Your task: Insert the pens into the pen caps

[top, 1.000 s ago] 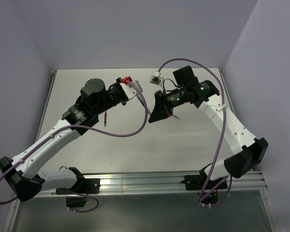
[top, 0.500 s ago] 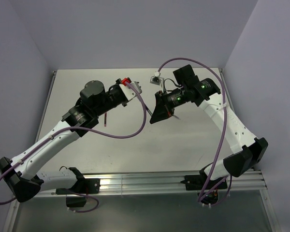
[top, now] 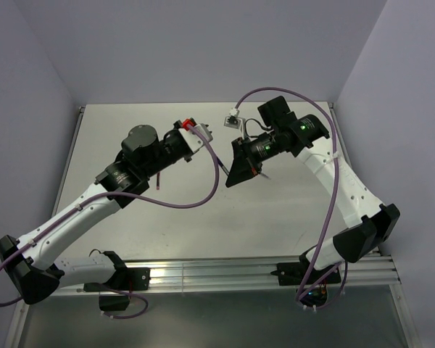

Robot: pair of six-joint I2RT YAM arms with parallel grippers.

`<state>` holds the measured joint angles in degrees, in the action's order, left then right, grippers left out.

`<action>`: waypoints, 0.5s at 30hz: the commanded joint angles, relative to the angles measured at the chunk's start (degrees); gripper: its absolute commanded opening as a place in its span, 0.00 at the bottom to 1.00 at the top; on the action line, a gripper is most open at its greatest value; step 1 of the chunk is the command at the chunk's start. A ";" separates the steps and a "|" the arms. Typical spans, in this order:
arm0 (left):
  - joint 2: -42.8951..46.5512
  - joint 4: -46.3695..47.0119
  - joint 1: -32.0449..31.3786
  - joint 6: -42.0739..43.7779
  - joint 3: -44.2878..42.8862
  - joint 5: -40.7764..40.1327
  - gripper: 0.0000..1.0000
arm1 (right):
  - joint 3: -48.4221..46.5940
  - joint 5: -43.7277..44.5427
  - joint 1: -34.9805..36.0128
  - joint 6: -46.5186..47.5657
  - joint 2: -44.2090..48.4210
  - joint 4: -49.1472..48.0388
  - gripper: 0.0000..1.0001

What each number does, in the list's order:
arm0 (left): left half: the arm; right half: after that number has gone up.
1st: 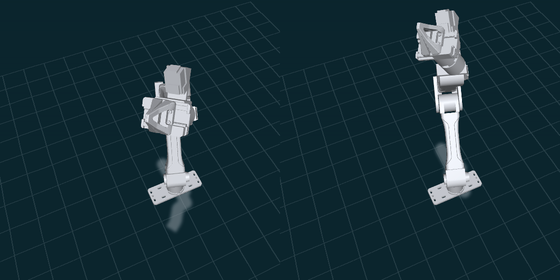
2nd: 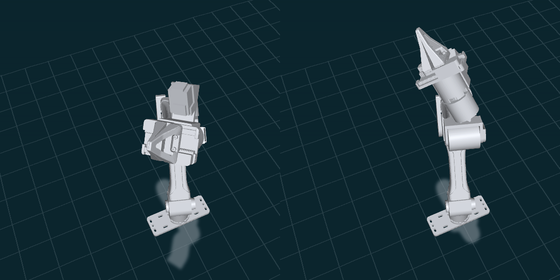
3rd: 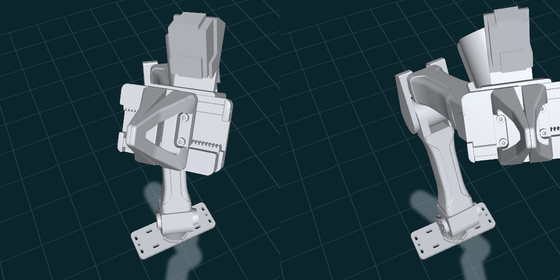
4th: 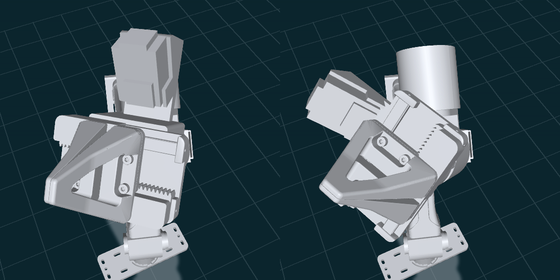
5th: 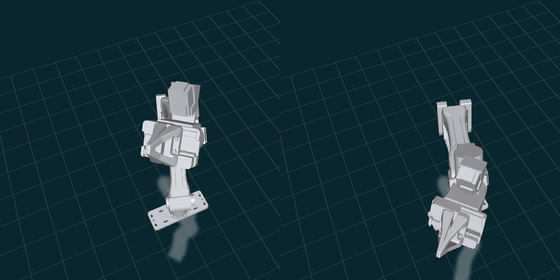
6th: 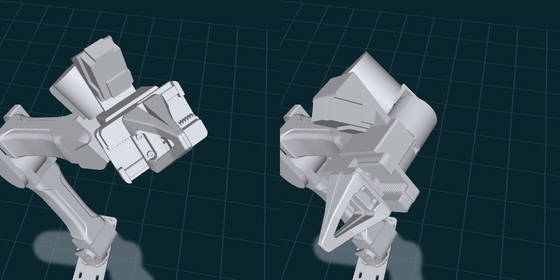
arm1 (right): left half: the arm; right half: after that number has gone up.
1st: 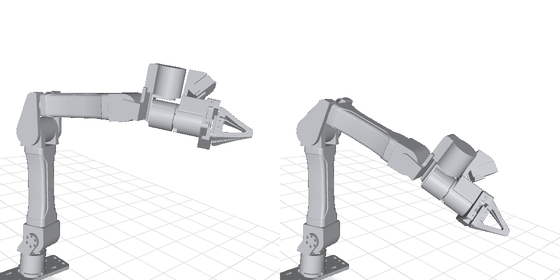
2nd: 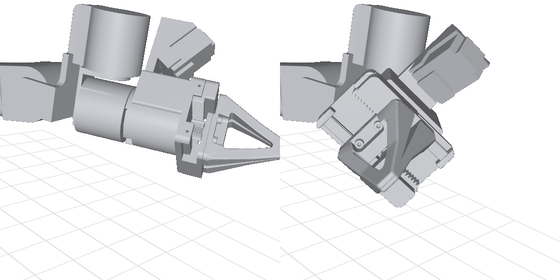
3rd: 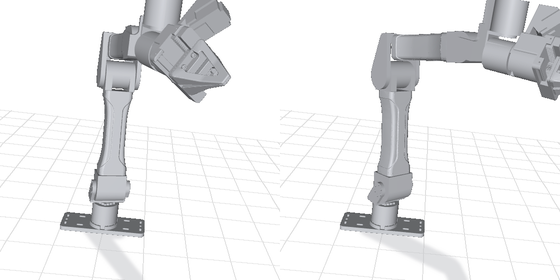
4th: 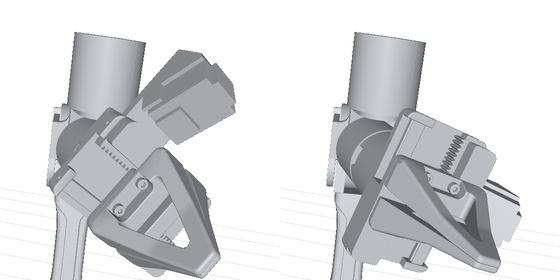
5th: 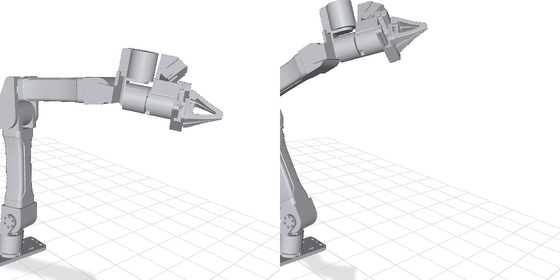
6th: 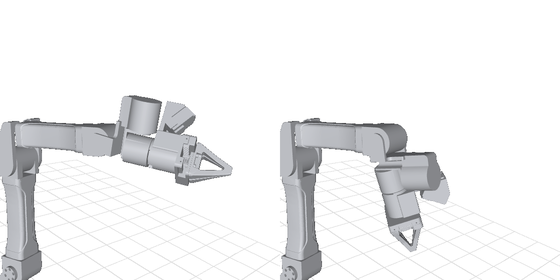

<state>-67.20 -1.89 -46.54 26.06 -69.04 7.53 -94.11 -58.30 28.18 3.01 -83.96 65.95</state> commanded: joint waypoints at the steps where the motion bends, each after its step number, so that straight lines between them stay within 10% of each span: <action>1: -0.56 -11.03 -9.62 -8.75 3.21 21.21 0.29 | -6.62 2.67 -0.94 -1.60 -2.17 -23.59 0.00; 15: -2.32 -10.59 1.97 -7.96 -6.45 16.29 0.13 | 1.02 3.99 -1.20 0.33 1.78 -23.33 0.00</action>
<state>-68.69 -5.28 -43.92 22.94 -73.14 9.47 -93.17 -56.88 28.47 3.31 -83.13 60.93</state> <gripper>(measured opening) 0.141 0.194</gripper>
